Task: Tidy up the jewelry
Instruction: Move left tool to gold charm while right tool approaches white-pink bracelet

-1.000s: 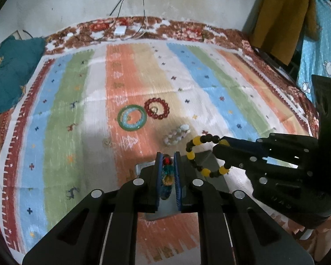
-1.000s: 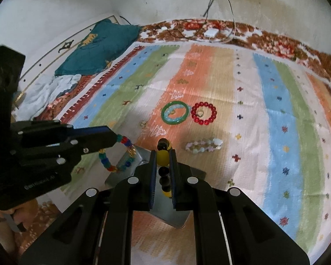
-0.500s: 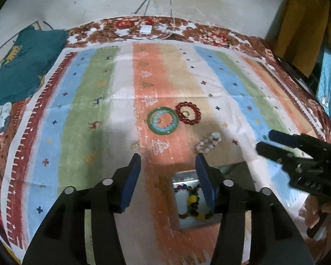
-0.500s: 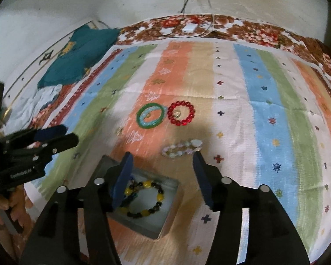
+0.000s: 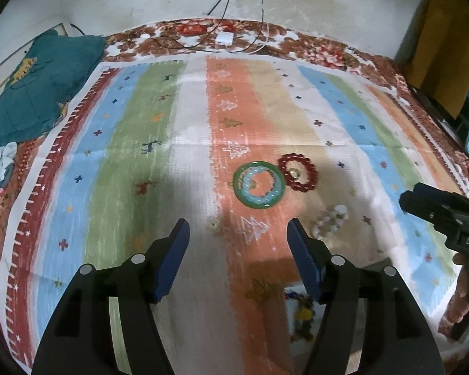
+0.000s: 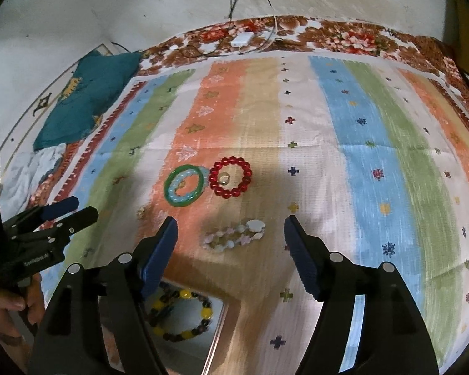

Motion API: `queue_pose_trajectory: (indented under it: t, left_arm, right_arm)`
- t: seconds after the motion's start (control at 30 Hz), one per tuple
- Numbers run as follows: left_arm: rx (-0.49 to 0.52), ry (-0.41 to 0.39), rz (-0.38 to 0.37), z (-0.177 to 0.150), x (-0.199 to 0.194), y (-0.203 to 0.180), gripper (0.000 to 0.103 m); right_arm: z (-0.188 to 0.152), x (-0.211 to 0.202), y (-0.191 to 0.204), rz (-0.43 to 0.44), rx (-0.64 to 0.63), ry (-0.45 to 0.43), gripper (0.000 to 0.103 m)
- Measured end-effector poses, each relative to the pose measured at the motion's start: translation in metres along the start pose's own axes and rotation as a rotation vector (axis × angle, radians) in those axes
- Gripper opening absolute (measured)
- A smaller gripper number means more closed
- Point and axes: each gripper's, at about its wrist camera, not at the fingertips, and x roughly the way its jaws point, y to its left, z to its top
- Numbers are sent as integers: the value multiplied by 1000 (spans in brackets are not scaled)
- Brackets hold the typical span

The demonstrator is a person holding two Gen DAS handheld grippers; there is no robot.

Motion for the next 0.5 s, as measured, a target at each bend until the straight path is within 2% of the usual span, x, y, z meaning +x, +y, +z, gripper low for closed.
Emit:
queue_pose_trajectory:
  t: [0.17,0.5]
  left_arm:
    - [-13,-4,11,10,18,8,65]
    - [0,39,11,27,59,9,65]
  right_arm:
    - [5,18,-6,2,29,43,71]
    - [22,48,-9,-46,21,60,71]
